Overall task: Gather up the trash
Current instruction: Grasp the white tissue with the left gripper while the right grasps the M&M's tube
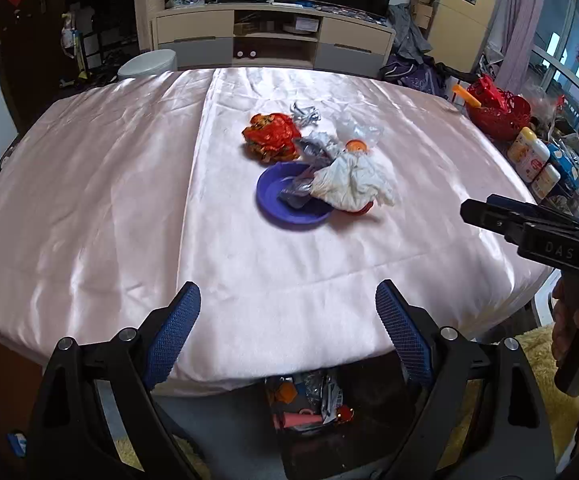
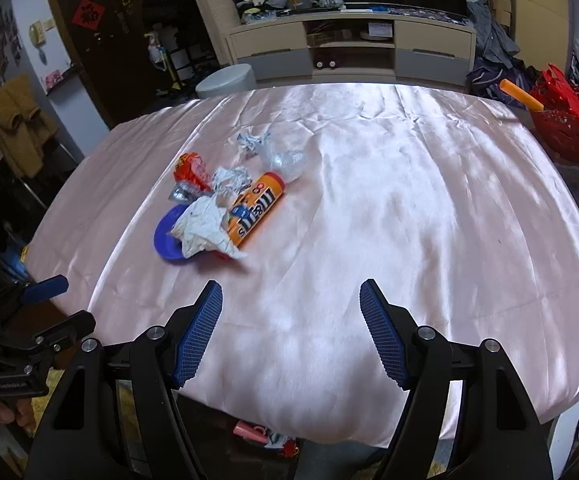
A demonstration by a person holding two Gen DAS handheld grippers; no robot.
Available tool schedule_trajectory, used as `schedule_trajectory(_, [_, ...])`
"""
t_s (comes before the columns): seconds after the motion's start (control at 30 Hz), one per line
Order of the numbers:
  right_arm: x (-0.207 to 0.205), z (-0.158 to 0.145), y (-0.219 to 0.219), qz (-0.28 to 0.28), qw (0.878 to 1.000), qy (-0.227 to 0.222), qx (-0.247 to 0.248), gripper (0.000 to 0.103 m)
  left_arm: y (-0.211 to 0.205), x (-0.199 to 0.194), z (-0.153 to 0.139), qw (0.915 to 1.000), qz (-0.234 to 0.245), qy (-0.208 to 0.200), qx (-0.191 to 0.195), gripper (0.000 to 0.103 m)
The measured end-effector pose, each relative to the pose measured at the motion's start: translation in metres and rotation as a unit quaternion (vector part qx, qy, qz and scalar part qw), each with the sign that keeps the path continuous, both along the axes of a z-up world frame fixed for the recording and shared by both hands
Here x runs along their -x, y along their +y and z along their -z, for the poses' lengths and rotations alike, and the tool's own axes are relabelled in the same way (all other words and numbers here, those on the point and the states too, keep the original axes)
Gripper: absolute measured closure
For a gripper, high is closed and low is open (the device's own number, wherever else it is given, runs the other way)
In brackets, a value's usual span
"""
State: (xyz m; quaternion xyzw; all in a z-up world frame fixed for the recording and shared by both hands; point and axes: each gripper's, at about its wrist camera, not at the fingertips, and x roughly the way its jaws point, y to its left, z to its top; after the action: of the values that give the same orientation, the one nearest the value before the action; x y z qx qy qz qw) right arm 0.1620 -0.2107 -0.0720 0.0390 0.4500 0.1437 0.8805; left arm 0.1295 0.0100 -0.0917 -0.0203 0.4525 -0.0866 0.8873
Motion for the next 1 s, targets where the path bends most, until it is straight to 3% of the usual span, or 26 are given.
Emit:
schedule_trajectory(0.1, [-0.015,0.000,0.001,0.002,1.000,0.001,0.002,0.032,-0.011,-0.017,-0.001,0.9999,0.016,-0.003,0.005,0.023])
schedule_trajectory(0.17, [-0.024,0.001,0.003,0.001,1.000,0.002,0.004,0.036,-0.021,-0.028,0.000,0.9995,0.031,0.000,0.010,0.037])
schedule_trajectory(0.27, [-0.037,0.003,0.003,0.006,1.000,0.005,0.005,0.037,-0.034,-0.044,0.003,0.9986,0.052,0.004,0.014,0.046])
schedule_trajectory(0.5, [-0.058,0.008,0.001,0.015,1.000,0.014,-0.006,0.037,-0.053,-0.076,0.016,0.9967,0.077,0.014,0.024,0.059])
schedule_trajectory(0.67, [-0.069,0.012,0.008,0.009,1.000,0.017,-0.008,0.037,-0.052,-0.085,0.025,0.9955,0.086,0.020,0.034,0.096])
schedule_trajectory(0.83, [-0.079,0.019,0.024,-0.003,1.000,0.024,-0.016,0.037,-0.040,-0.082,0.020,0.9966,0.080,0.004,0.020,0.099])
schedule_trajectory(1.0, [-0.087,0.031,0.050,-0.025,0.999,0.042,-0.023,0.057,-0.021,-0.083,0.021,0.9981,0.059,0.004,0.019,0.099])
